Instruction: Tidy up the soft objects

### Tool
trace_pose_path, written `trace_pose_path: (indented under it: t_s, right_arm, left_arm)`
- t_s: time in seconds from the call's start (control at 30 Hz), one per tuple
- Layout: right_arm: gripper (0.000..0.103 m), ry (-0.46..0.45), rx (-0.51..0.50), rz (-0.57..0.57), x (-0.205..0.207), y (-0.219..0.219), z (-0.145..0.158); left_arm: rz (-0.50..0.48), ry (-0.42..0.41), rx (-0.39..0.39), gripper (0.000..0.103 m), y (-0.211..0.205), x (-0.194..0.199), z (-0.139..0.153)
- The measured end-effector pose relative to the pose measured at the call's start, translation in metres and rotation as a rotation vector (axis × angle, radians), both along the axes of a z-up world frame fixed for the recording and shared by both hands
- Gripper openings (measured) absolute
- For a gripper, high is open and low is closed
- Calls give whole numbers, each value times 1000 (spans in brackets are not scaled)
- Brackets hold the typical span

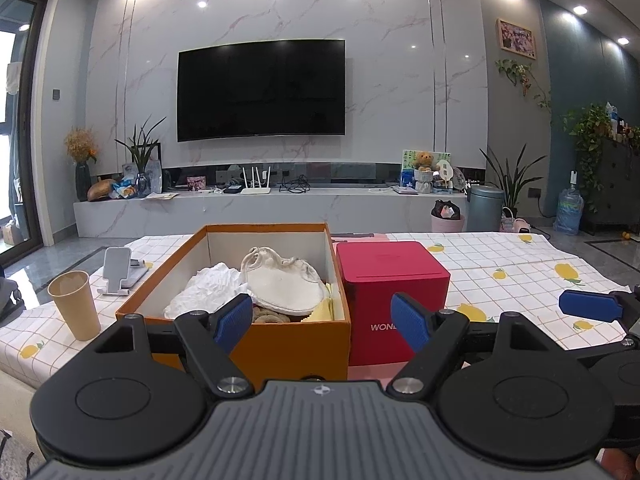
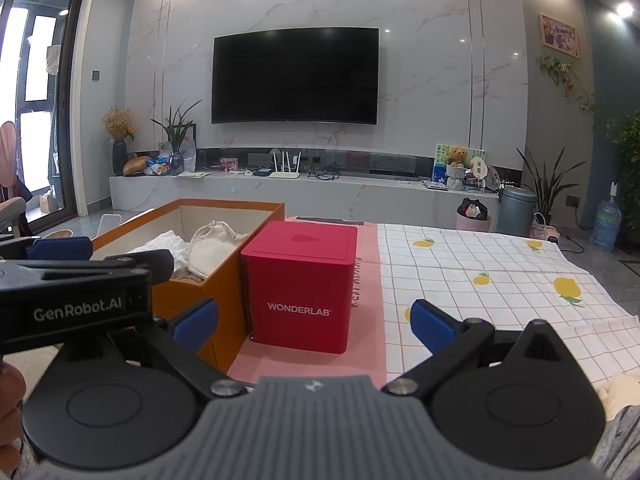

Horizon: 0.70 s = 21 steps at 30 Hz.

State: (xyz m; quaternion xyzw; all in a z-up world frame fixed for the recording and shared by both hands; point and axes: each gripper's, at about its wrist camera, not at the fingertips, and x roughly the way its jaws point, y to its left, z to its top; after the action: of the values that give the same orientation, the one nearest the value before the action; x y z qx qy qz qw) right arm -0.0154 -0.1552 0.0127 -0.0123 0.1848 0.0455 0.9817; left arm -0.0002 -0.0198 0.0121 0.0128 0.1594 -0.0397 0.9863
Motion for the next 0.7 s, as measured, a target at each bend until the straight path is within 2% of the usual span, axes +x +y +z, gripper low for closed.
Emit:
trace_pose_path:
  t_s: [0.7]
  right_arm:
    - [100,9,-6,-5,2,1,-2]
  left_arm:
    - [3,11,-7,92,-3,-1,-2]
